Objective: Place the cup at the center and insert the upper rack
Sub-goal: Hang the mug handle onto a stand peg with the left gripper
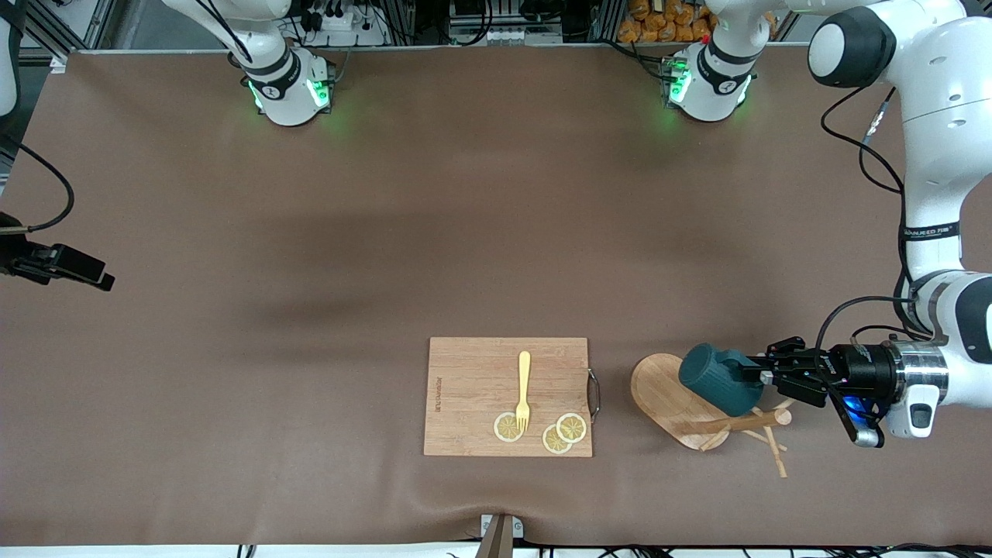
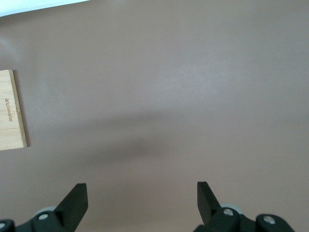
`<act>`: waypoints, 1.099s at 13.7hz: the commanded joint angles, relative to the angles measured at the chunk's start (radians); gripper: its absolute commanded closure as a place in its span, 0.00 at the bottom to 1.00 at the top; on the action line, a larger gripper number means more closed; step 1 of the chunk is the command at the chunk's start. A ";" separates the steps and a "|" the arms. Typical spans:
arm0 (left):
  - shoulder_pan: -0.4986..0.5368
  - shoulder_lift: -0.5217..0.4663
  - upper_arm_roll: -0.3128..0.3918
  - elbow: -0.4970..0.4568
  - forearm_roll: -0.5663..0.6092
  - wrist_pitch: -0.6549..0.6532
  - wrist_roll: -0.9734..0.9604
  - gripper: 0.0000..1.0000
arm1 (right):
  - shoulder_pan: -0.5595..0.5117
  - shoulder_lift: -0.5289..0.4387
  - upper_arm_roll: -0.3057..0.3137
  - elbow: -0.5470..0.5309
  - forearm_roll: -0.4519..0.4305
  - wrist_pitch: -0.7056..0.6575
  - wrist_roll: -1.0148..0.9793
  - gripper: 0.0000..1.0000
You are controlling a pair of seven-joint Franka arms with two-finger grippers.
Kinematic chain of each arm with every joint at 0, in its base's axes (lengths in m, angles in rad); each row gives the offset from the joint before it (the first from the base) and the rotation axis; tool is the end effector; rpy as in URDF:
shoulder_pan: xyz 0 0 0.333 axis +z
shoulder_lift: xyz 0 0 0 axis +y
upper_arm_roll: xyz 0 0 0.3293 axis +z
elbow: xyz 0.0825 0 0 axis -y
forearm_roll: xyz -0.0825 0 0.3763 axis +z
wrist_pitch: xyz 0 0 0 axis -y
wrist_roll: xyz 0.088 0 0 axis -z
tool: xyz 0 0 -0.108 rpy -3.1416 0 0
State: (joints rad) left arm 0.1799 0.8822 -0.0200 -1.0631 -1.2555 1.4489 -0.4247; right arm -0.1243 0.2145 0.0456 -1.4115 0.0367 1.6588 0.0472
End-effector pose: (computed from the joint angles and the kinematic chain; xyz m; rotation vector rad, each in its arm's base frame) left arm 0.7510 0.0135 0.3583 1.7102 0.7000 -0.6446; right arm 0.6205 -0.0485 0.5940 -3.0889 0.2006 -0.0522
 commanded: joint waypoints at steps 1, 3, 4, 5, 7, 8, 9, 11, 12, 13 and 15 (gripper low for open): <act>0.024 0.006 -0.008 0.014 -0.022 -0.021 0.014 1.00 | -0.023 0.002 0.017 0.005 0.017 0.002 -0.001 0.00; 0.024 0.007 -0.008 0.012 -0.022 -0.019 0.015 1.00 | -0.023 0.002 0.017 0.005 0.017 0.002 -0.003 0.00; 0.024 0.007 -0.008 0.012 -0.022 -0.019 0.015 1.00 | -0.023 0.002 0.017 0.005 0.017 0.002 -0.003 0.00; 0.024 0.009 -0.008 0.012 -0.022 -0.019 0.017 1.00 | -0.024 0.002 0.017 0.005 0.017 0.001 -0.001 0.00; 0.024 0.009 -0.008 0.011 -0.024 -0.019 0.015 0.58 | -0.023 0.002 0.017 0.005 0.017 0.002 -0.001 0.00; 0.024 0.009 -0.008 0.011 -0.024 -0.019 0.015 0.40 | -0.023 0.002 0.017 0.005 0.017 0.002 -0.001 0.00; 0.024 0.008 -0.008 0.011 -0.024 -0.019 0.017 0.00 | -0.023 0.002 0.017 0.005 0.017 0.002 -0.001 0.00; 0.026 0.006 -0.008 0.012 -0.024 -0.019 0.017 0.00 | -0.024 0.002 0.017 0.005 0.017 0.002 -0.003 0.00; 0.027 0.006 -0.008 0.012 -0.022 -0.019 0.014 0.00 | -0.023 0.002 0.017 0.005 0.017 0.002 -0.003 0.00; 0.027 0.003 -0.008 0.012 -0.022 -0.021 0.012 0.00 | -0.023 0.002 0.017 0.005 0.017 0.002 -0.003 0.00; 0.027 -0.002 -0.008 0.012 -0.022 -0.021 0.006 0.00 | -0.023 0.002 0.017 0.005 0.017 0.002 -0.003 0.00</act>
State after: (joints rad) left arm 0.1982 0.8836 -0.0231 -1.0584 -1.2577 1.4479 -0.4233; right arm -0.1243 0.2145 0.0456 -1.4115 0.0367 1.6588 0.0472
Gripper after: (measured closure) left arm 0.018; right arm 0.000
